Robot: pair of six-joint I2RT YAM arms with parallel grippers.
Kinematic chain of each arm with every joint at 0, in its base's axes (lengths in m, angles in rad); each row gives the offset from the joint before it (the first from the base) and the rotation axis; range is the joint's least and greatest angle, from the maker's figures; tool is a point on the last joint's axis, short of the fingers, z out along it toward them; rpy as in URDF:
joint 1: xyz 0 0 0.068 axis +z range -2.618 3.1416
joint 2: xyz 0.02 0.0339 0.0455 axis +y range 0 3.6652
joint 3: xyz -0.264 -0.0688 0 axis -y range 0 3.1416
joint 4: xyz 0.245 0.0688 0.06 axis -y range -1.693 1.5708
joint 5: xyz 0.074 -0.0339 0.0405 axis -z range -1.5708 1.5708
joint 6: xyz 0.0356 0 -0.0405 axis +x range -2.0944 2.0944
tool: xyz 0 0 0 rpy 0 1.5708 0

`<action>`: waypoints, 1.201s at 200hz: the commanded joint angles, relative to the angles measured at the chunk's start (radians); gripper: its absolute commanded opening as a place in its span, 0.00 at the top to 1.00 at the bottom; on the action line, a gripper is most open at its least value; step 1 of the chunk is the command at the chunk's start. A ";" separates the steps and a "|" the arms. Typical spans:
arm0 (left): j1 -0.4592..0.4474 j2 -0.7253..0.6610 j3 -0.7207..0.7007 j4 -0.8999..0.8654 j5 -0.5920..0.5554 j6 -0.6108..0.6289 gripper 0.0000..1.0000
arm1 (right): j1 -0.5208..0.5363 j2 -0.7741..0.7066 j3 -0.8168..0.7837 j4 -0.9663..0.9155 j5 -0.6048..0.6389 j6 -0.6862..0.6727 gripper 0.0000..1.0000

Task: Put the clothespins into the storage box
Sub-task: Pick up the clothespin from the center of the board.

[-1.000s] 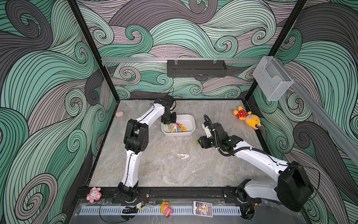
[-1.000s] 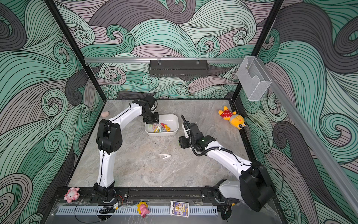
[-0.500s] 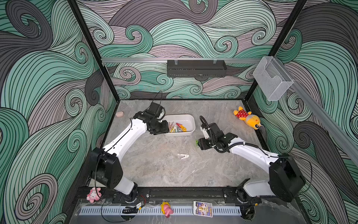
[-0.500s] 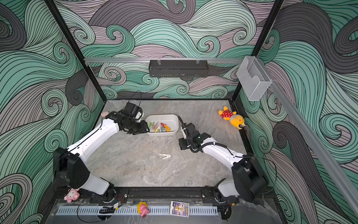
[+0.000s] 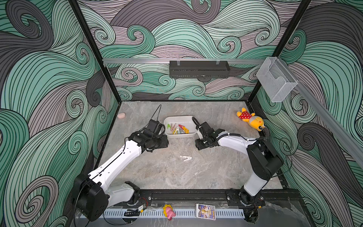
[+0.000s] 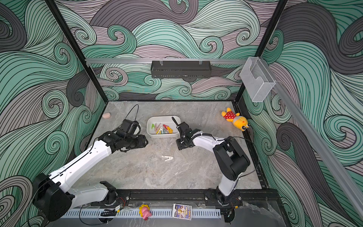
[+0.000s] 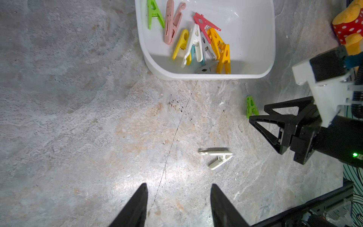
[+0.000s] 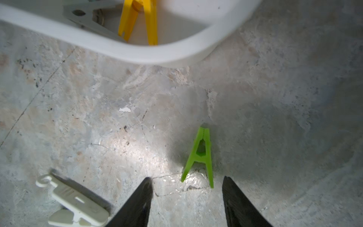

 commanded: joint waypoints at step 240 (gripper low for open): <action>-0.002 0.004 -0.044 0.056 0.013 -0.042 0.46 | 0.003 0.037 0.090 -0.157 0.021 -0.017 0.81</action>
